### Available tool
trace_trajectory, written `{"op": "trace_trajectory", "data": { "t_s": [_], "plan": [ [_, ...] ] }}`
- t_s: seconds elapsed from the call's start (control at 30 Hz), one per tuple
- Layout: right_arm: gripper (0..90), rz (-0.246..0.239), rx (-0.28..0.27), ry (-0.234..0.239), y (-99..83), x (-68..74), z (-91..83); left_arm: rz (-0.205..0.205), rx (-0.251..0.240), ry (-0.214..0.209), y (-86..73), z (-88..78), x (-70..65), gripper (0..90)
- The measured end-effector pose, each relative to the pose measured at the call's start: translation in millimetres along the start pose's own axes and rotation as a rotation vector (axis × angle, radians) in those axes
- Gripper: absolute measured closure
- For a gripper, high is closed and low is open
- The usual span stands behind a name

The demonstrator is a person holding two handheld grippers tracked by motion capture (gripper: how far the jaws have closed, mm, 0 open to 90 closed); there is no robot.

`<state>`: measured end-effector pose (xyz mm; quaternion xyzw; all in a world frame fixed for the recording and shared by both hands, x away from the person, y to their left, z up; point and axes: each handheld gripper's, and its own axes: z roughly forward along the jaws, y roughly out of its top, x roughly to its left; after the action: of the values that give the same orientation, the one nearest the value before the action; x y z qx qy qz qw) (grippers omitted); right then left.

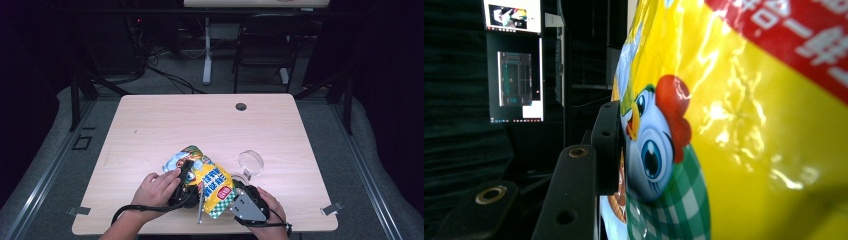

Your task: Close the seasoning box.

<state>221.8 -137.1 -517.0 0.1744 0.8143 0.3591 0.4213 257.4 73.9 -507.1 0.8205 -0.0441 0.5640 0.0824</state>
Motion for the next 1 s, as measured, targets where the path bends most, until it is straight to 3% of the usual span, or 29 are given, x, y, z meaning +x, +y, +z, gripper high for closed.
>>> {"op": "trace_trajectory", "data": {
  "t_s": [0.13,0.33,0.63,0.77,1.0],
  "plan": [
    [70.8,0.013,0.0,0.001,-0.6,-0.8,-0.6,0.012,-0.011,0.016,1.1,0.5,1.2,63.6],
    [70.7,0.039,-0.003,0.012,-1.2,-2.0,-0.1,0.02,0.003,0.002,1.8,0.0,2.1,63.7],
    [70.8,0.048,0.0,0.022,-1.5,-2.3,1.1,0.037,0.004,0.006,2.0,0.1,2.6,63.6],
    [70.7,0.051,0.0,0.023,-1.8,-2.0,1.6,0.045,-0.01,0.028,2.0,1.2,1.6,63.6],
    [70.7,0.052,0.001,0.023,-2.2,-2.2,1.8,0.059,0.006,0.025,3.0,-0.1,1.4,63.7]
  ]
}}
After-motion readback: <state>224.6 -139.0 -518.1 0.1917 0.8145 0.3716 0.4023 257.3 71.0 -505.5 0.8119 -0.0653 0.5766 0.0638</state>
